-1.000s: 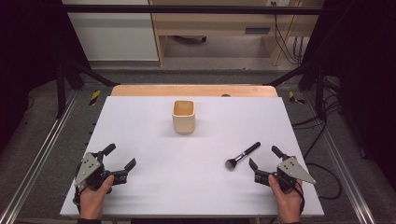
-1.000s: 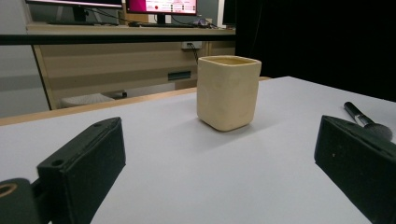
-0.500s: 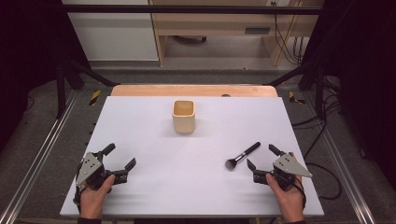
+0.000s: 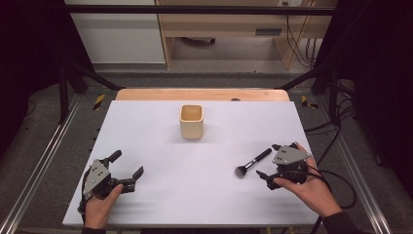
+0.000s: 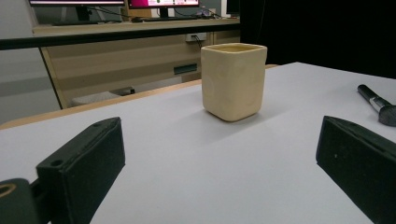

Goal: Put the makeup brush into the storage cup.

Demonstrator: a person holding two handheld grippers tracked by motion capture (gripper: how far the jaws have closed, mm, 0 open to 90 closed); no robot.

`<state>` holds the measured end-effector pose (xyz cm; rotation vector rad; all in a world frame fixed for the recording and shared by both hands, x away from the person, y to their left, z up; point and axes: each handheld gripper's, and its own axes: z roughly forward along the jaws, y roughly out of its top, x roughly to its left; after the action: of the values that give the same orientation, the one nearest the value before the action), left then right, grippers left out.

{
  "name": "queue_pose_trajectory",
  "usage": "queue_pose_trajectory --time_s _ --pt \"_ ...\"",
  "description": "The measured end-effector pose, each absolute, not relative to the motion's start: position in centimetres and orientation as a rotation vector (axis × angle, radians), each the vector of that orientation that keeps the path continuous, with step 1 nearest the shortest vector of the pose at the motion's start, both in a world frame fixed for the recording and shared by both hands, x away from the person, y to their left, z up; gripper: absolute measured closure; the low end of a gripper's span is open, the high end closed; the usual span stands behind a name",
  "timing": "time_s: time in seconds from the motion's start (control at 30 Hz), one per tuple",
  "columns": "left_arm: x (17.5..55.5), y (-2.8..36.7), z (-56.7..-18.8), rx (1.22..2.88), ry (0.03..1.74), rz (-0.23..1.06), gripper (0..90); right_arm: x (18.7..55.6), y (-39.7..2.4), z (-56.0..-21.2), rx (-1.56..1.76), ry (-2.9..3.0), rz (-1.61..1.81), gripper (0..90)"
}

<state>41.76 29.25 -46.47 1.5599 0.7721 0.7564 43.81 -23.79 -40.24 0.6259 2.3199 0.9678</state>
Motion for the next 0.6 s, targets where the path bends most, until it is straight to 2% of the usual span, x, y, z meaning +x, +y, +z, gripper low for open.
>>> queue_pose_trajectory --time_s 0.13,0.3,0.6 --pt "41.9 29.0 -46.5 1.569 0.764 0.756 1.0 45.1 -23.7 -38.9 0.543 2.42 0.851 5.4" --pt "41.5 29.2 -46.3 1.564 0.756 0.769 1.0 46.7 -23.6 -38.7 0.546 2.461 0.863 6.5" --pt "41.5 30.1 -46.4 1.537 0.79 0.78 0.9 49.5 -22.1 -38.8 0.44 2.61 0.685 6.7"
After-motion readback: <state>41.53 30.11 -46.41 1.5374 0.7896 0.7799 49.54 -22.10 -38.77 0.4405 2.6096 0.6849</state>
